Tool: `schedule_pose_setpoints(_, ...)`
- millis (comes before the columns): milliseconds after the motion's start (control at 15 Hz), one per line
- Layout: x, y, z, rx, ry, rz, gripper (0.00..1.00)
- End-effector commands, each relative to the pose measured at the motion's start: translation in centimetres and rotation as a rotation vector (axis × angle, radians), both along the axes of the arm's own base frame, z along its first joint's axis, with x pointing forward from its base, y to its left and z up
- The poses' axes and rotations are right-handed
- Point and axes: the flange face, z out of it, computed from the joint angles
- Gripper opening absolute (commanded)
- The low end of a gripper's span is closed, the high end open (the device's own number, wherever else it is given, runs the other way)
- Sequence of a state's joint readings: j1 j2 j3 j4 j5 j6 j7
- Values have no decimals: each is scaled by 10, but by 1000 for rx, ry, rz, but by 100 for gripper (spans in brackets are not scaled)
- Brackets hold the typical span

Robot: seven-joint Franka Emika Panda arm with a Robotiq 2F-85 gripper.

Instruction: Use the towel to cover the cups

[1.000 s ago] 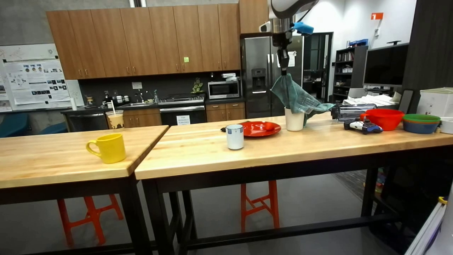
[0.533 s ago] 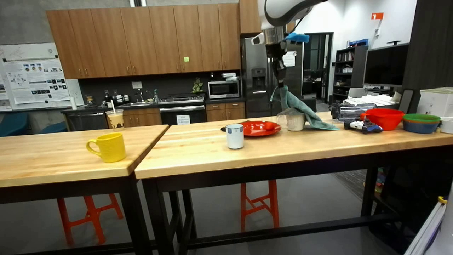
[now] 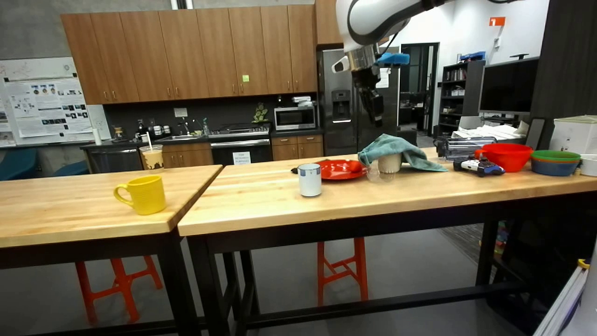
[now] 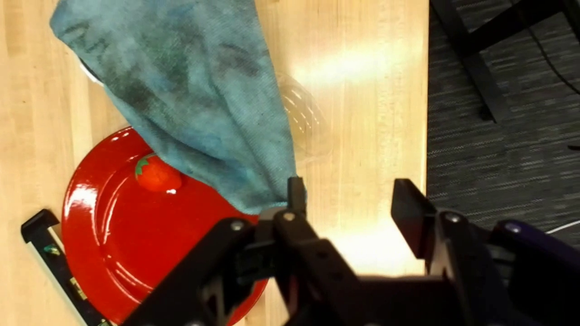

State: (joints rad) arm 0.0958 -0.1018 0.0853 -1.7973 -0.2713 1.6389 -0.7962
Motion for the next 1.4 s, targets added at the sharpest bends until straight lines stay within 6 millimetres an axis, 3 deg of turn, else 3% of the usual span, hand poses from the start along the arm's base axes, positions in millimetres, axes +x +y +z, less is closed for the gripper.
schedule_pose_setpoints(0, -13, -7, 2, 11, 33, -18, 84)
schedule_pose_setpoints(133, -15, -13, 3, 43, 99, -44, 98)
schedule_pose_setpoints(200, -16, -20, 4, 59, 137, -54, 100)
schedule_pose_setpoints(600, -26, -80, 37, 113, 203, -226, 100)
schedule_pose_setpoints(1000, -61, -153, 61, 128, 189, -485, 100)
schedule_pose_setpoints(1067, -45, -140, 53, 113, 194, -410, 100)
schedule_pose_setpoints(1333, -44, -144, 51, 114, 200, -416, 100)
